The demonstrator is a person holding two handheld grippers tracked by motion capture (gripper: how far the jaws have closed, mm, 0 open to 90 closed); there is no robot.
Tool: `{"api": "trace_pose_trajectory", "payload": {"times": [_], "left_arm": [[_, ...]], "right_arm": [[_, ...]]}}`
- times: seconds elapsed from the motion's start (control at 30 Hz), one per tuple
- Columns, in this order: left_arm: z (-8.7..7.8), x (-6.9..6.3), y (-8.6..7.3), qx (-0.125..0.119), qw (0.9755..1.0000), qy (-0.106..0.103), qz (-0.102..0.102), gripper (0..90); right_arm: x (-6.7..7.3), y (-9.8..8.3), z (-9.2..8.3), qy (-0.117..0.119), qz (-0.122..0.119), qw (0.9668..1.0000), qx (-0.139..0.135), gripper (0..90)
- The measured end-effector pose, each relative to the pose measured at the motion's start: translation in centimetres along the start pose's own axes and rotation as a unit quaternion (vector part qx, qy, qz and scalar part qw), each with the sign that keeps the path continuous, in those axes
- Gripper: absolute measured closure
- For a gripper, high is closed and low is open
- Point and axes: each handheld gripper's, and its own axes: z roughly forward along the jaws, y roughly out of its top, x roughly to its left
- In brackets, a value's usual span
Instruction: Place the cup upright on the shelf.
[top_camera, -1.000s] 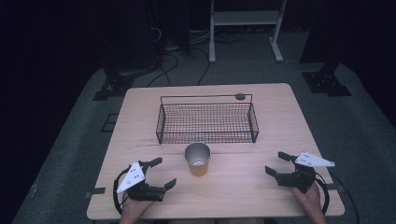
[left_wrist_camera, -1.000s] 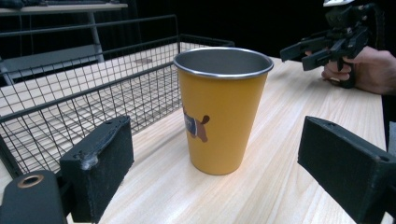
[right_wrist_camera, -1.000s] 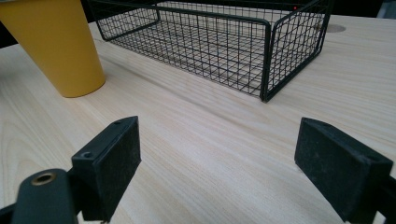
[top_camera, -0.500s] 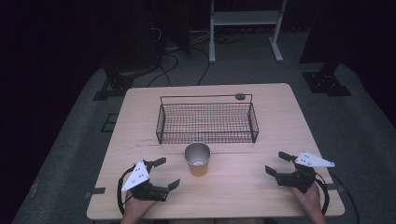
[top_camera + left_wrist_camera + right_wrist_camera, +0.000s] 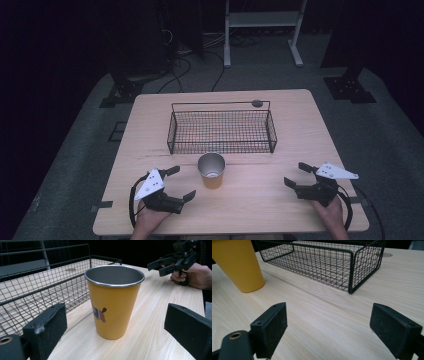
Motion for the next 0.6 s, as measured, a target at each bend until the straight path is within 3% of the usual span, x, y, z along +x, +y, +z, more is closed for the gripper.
{"api": "trace_pose_trajectory", "payload": {"times": [0.6], "left_arm": [[1.9,0.6,0.5,0.017,0.9998,-0.009,-0.003,3.1]], "right_arm": [[-0.1,0.0,-0.1,0.0,0.006,1.0,-0.003,13.4]]}}
